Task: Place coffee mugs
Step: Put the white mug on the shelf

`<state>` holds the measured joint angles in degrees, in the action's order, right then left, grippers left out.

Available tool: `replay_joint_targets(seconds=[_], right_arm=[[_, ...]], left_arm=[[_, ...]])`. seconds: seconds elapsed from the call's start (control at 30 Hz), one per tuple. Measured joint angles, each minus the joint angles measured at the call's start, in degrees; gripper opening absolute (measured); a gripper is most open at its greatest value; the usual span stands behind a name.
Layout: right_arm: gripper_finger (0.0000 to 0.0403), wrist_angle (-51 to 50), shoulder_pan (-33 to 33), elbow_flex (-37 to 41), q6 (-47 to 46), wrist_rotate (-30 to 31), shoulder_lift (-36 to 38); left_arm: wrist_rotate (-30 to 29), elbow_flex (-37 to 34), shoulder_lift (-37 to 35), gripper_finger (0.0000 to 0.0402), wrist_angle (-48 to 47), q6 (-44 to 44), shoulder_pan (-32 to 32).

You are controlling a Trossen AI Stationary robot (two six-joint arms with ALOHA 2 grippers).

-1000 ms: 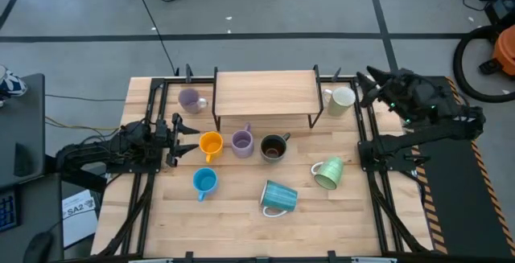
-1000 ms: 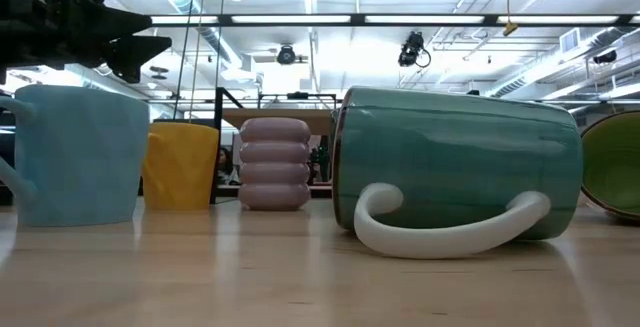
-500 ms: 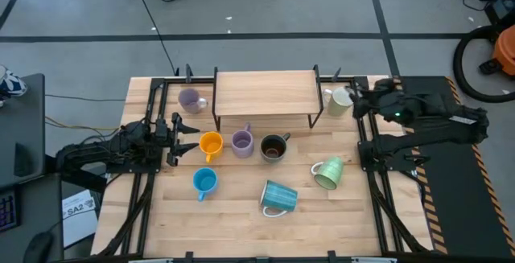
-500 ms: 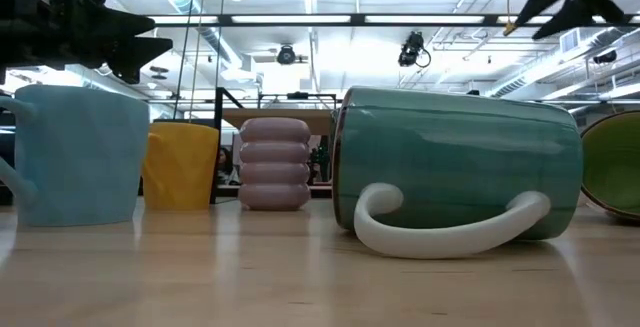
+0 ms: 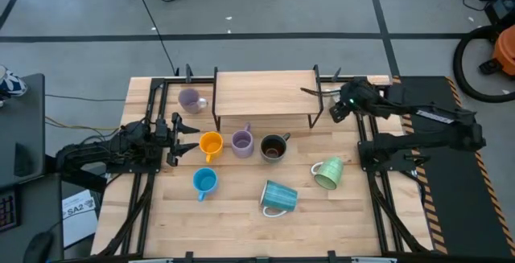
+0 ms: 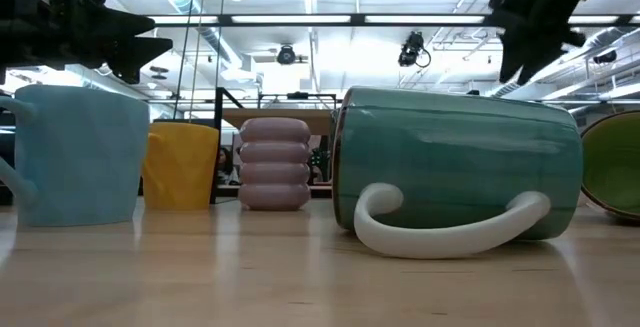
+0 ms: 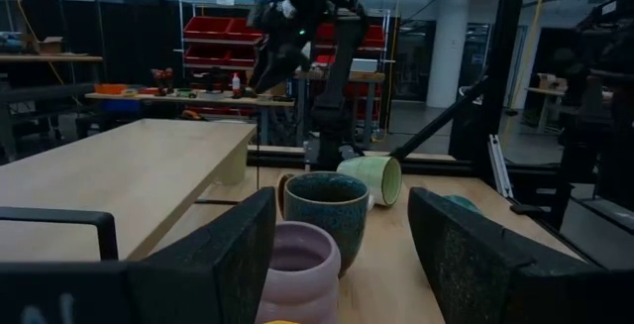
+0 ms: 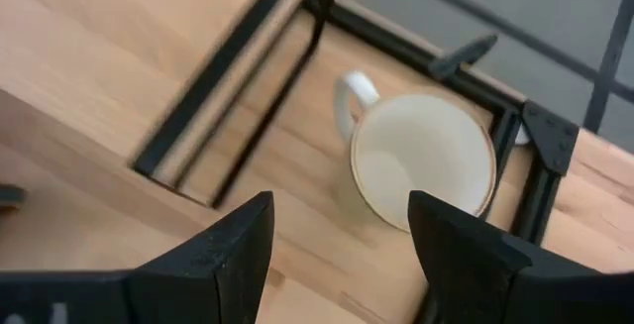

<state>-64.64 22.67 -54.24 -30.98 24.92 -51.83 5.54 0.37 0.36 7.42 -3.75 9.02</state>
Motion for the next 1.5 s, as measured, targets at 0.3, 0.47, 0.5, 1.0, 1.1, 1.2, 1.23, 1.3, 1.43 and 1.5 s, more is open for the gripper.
replay_joint_targets(seconds=[0.3, 0.47, 0.5, 1.0, 1.1, 1.2, 1.23, 1.3, 1.43, 1.5], right_arm=[[0.024, 0.2, 14.4, 0.0, 16.6, -10.4, -6.6], [0.0237, 2.2, 18.4, 0.0, 23.4, -12.6, -10.0], [0.0236, 2.7, 19.0, 0.0, 24.3, -12.7, -10.9], [0.0209, 3.1, 23.6, 0.0, 31.1, -14.8, -22.9], [0.0196, 3.1, 23.6, 0.0, 31.2, -15.4, -24.4], [0.0176, 3.1, 23.6, 0.0, 31.2, -16.0, -25.7], [0.0168, 3.1, 23.6, 0.0, 31.1, -16.1, -26.1], [0.0149, 3.1, 23.6, 0.0, 31.0, -16.1, -26.9], [0.0108, 2.9, 23.6, 0.0, 31.0, -16.2, -28.0], [0.0085, 3.1, 23.6, 0.0, 31.0, -16.2, -28.2]], left_arm=[[0.0, 0.0, 0.0, 0.0238, 0.0, 0.0, 0.0], [0.0, 0.0, 0.0, 0.0238, 0.0, 0.0, 0.0], [0.0, 0.0, 0.0, 0.0238, 0.0, 0.0, 0.0], [0.0, 0.0, 0.0, 0.0238, 0.0, 0.0, 0.0], [0.0, 0.0, 0.0, 0.0238, 0.0, 0.0, 0.0], [0.0, 0.0, 0.0, 0.0238, 0.0, 0.0, 0.0], [0.0, 0.0, 0.0, 0.0238, 0.0, 0.0, 0.0], [0.0, 0.0, 0.0, 0.0238, 0.0, 0.0, 0.0], [0.0, 0.0, 0.0, 0.0238, 0.0, 0.0, 0.0], [0.0, 0.0, 0.0, 0.0238, 0.0, 0.0, 0.0]])
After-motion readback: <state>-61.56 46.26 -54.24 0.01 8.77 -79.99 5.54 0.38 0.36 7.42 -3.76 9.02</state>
